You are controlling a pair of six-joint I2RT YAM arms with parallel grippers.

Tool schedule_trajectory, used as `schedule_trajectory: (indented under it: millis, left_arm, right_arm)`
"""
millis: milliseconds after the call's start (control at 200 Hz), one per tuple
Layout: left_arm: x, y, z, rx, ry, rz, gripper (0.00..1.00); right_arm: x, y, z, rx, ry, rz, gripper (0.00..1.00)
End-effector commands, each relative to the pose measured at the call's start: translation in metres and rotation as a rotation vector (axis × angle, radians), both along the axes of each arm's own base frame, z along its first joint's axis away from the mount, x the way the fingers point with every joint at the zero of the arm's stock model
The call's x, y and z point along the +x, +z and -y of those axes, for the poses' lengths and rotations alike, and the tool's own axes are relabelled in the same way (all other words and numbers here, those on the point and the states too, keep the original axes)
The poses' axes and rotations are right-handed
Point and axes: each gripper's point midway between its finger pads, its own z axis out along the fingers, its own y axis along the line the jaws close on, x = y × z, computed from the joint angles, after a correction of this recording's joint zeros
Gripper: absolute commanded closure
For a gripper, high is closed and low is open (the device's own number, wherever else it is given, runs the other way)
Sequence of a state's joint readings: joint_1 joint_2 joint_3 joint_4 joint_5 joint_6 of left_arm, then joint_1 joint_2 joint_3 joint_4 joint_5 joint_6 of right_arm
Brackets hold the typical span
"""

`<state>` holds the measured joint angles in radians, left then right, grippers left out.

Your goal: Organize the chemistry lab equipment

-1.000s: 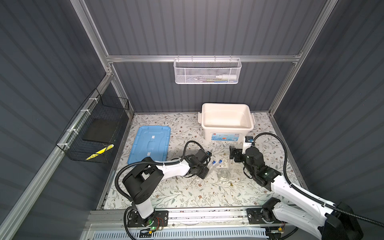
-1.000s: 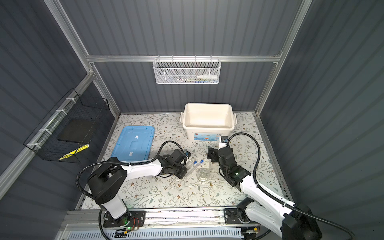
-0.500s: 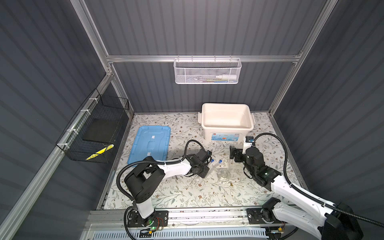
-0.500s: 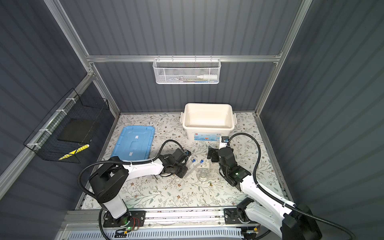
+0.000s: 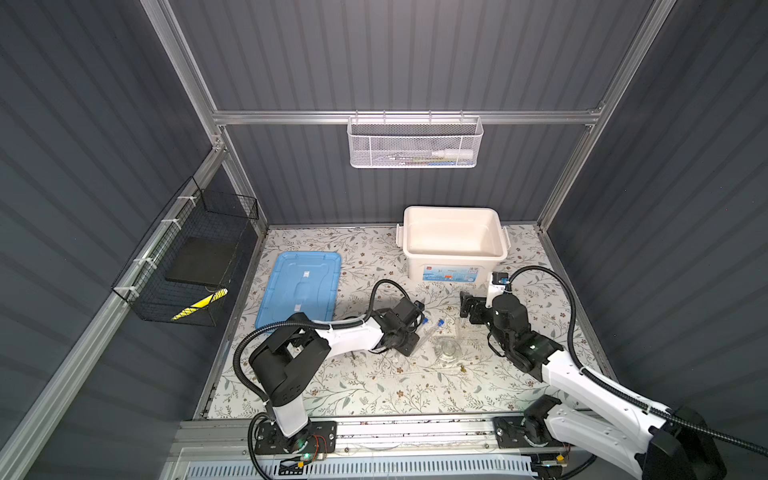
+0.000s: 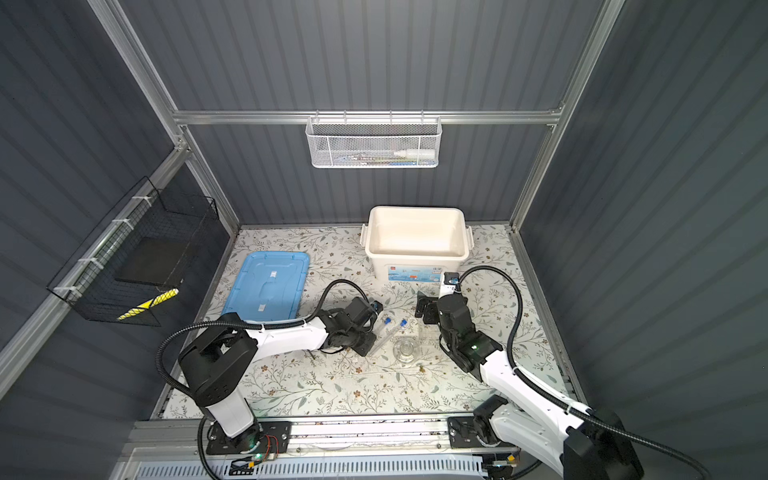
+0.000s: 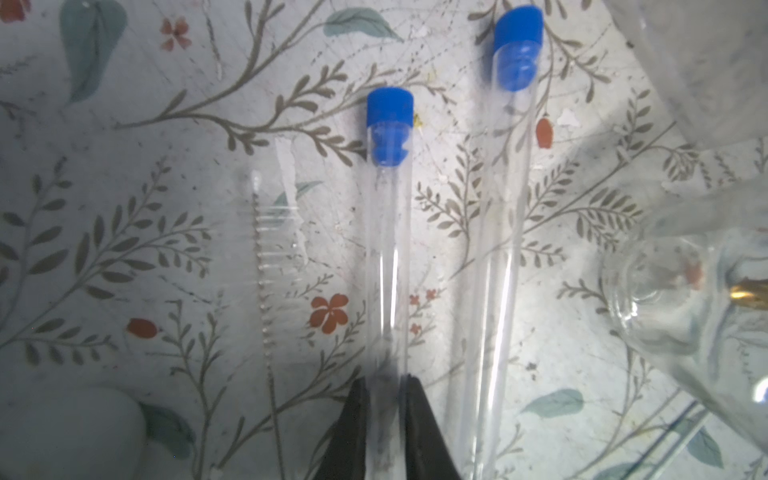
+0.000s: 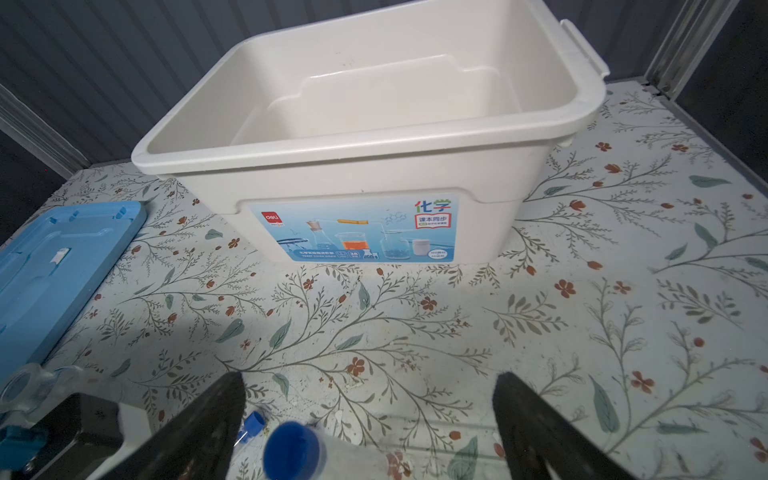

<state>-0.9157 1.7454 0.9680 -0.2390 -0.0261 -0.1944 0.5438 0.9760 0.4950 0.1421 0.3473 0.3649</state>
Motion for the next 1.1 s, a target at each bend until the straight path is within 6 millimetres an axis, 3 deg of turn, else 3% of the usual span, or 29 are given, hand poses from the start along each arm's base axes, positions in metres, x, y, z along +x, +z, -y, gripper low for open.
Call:
schedule_trajectory:
  millis: [0, 515, 775, 945, 965, 1095]
  left_arm:
    - [0.0, 0.007, 0.006, -0.032, -0.006, 0.011, 0.88]
    - [0.02, 0.057, 0.029, -0.165, -0.022, 0.143, 0.89]
    - [0.033, 0.087, 0.04, -0.232, -0.045, 0.248, 0.88]
    - [0.04, 0.104, 0.049, -0.26, -0.074, 0.311, 0.88]
    - [0.041, 0.105, 0.049, -0.262, -0.076, 0.316, 0.88]
    - [0.045, 0.116, 0.055, -0.29, -0.091, 0.36, 0.88]
  right_arm:
    - [0.0, 0.006, -0.001, 0.042, 0.009, 0.004, 0.05]
    - [0.003, 0.041, -0.021, 0.106, 0.126, -0.009, 0.07]
    - [0.016, 0.06, -0.034, 0.208, 0.231, -0.058, 0.1]
    - [0.024, 0.063, -0.044, 0.299, 0.323, -0.135, 0.14]
    - [0.028, 0.055, -0.045, 0.305, 0.326, -0.167, 0.15]
    - [0.032, 0.047, -0.052, 0.371, 0.387, -0.241, 0.17]
